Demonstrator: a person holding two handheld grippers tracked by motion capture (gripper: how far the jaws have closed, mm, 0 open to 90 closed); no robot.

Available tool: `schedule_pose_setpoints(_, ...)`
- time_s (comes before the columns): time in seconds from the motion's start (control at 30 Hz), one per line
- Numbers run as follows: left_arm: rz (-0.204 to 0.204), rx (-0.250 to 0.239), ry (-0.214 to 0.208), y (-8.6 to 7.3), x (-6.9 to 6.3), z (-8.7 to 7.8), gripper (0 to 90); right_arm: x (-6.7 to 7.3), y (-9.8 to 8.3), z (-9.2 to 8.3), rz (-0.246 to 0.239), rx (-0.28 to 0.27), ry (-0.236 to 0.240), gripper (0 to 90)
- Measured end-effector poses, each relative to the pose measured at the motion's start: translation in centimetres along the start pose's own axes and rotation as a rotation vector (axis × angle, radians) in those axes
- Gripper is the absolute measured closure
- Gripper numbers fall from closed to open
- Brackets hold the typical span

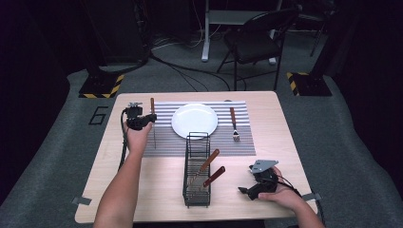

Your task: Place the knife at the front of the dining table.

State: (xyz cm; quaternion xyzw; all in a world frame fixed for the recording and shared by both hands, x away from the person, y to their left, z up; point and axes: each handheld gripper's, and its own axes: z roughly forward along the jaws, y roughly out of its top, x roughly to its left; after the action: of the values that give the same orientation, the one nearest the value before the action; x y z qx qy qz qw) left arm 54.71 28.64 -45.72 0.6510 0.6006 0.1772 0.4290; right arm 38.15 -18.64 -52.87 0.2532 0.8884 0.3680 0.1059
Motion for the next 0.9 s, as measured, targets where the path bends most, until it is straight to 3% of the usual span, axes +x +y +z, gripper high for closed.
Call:
schedule_pose_setpoints(0.33, -0.065, -0.008, 0.024, -0.4, 0.4, 1.5, 76.0, 0.0, 0.0, 0.0, -0.001, -0.001, 0.002, 0.0)
schedule_pose_setpoints(0.73, -0.080, 0.022, 0.047, -1.0, 0.1, 3.4, 76.0, 0.0, 0.0, 0.0, -0.003, 0.000, 0.003, 0.0)
schedule_pose_setpoints(0.9, -0.054, 0.049, 0.058, -0.5, -0.4, 4.1, 76.0, 0.0, 0.0, 0.0, -0.004, 0.000, 0.004, 0.0)
